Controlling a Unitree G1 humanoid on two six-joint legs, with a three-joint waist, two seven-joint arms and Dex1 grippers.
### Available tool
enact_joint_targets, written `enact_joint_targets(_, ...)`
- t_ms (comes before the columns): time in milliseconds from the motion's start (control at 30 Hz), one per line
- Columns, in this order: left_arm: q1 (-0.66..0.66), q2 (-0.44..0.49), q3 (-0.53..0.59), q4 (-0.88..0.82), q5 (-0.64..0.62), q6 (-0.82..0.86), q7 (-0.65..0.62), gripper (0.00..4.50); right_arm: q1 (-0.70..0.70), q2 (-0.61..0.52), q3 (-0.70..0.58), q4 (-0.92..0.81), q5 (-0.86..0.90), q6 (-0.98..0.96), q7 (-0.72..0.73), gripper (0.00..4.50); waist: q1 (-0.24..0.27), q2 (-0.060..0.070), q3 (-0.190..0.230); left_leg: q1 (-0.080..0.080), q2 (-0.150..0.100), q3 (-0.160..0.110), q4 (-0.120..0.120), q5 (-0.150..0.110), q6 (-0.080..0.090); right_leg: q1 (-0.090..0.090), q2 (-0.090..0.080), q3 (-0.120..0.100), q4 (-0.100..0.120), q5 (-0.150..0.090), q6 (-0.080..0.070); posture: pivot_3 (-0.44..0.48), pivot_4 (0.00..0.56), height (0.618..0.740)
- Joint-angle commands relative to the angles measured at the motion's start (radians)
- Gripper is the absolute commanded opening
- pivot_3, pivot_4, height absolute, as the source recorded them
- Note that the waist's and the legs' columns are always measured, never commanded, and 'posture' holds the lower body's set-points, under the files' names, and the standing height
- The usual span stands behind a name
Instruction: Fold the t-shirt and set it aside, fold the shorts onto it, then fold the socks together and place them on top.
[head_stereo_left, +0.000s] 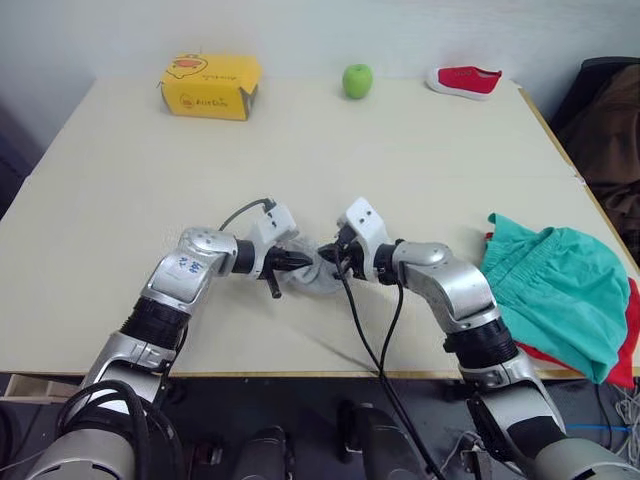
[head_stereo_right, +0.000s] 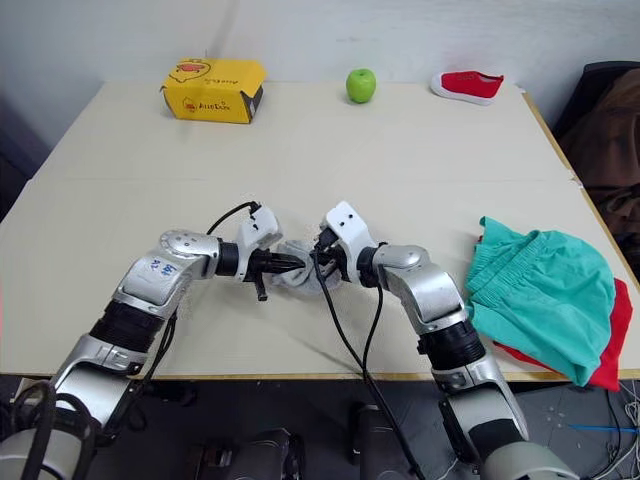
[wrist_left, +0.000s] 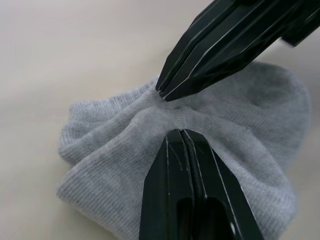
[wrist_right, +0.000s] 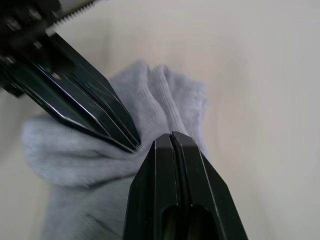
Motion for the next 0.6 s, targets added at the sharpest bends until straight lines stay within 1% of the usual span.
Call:
enact_joint_targets(33,0.001,-0.009,-0.01,0.039,0.043,-0.011,0.007,0.02,0.014,-0.007,0.031,-0.019,-0.013,-0.006,-0.007,0.0,0.0,0.0,0.0,0.0,0.0,0.0,0.0,0.0,0.0,0.0,0.0,0.0,0.0,0.0,0.0,0.0,0.15,0.74)
enact_joint_targets(133,0.006,-0.007,-0.002,0.054,0.057,-0.032,0.003,0.02,0.048,-0.054,0.031,-0.007,-0.03,-0.002,-0.002,0.0,0.004,0.0,0.0,0.0,0.0,0.0,0.0,0.0,0.001,0.0,0.0,0.0,0.0,0.0,0.0,0.0,0.15,0.74)
enact_joint_targets(233,0.015,0.0,0.006,0.061,0.062,-0.048,-0.001,0.02,0.08,-0.12,0.001,-0.054,-0.015,0.019,0.015,0.0,0.006,0.0,0.0,-0.001,0.0,0.0,0.0,0.0,0.001,0.0,0.0,0.0,-0.001,0.0,0.0,0.0,0.15,0.74)
enact_joint_targets(300,0.022,0.002,0.011,0.063,0.064,-0.054,0.002,0.02,0.103,-0.157,-0.052,-0.11,0.031,0.07,0.027,0.0,0.007,0.0,0.0,0.0,0.0,0.0,0.001,0.0,0.001,0.0,0.0,0.0,0.0,0.0,0.0,0.0,0.15,0.74)
enact_joint_targets(400,0.039,0.007,0.029,0.041,0.055,-0.048,0.008,0.02,0.136,-0.195,-0.213,-0.213,0.171,0.269,0.044,0.0,0.013,0.0,0.0,0.0,0.0,0.0,0.001,0.0,0.001,0.0,0.0,0.0,0.0,0.0,0.0,0.0,0.15,0.74)
enact_joint_targets(467,0.049,0.007,0.039,0.03,0.054,-0.048,0.009,0.0,0.134,-0.193,-0.314,-0.241,0.252,0.416,0.034,0.35,0.011,0.0,0.0,0.0,0.0,0.0,0.001,0.0,0.001,0.0,0.0,0.0,0.0,0.0,0.0,0.0,0.15,0.74)
enact_joint_targets(500,0.057,0.01,0.045,0.025,0.053,-0.051,0.007,0.0,0.124,-0.174,-0.376,-0.238,0.291,0.506,0.027,0.56,0.011,0.0,0.0,0.0,0.0,0.0,0.001,0.0,0.001,0.0,0.0,0.0,0.0,0.0,0.0,0.0,0.15,0.74)
enact_joint_targets(600,0.073,0.015,0.052,0.008,0.053,-0.051,0.004,0.0,0.098,-0.123,-0.486,-0.221,0.352,0.675,0.0,1.54,0.006,0.0,0.0,0.001,0.0,0.0,0.0,0.0,0.001,0.001,0.0,0.0,0.001,0.0,0.0,0.0,0.15,0.74)
